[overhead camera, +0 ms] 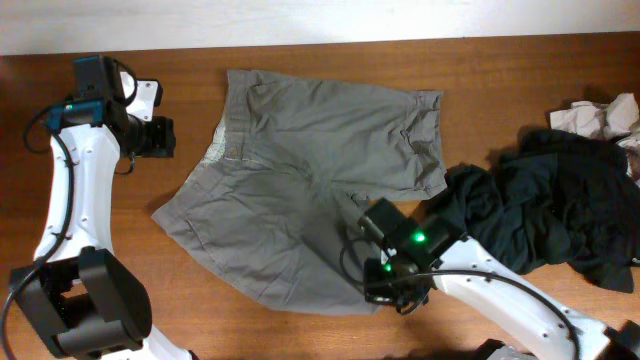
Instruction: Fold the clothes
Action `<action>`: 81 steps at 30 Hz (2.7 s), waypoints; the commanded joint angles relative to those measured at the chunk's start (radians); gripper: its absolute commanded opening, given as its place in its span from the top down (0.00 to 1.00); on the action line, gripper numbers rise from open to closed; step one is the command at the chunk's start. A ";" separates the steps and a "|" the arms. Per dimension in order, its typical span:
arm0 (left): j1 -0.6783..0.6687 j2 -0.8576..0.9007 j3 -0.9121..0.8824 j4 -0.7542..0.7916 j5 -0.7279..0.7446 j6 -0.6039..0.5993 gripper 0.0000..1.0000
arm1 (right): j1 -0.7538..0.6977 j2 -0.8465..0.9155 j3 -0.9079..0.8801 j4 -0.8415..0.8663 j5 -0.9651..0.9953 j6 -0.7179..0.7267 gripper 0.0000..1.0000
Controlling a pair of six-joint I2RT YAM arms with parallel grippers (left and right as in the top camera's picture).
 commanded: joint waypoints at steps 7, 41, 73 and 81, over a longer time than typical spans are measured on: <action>0.002 -0.002 0.001 0.002 0.015 0.019 0.43 | -0.064 -0.024 0.090 0.013 0.188 -0.119 0.84; 0.002 -0.002 0.001 0.003 0.041 0.019 0.42 | -0.309 0.044 0.176 0.131 -0.011 -0.338 0.37; 0.002 -0.002 0.001 0.011 0.087 0.019 0.42 | -0.022 0.010 -0.078 0.133 -0.008 -0.042 0.20; 0.002 -0.002 0.001 0.010 0.086 0.019 0.42 | -0.027 0.012 -0.053 0.195 -0.069 -0.092 0.96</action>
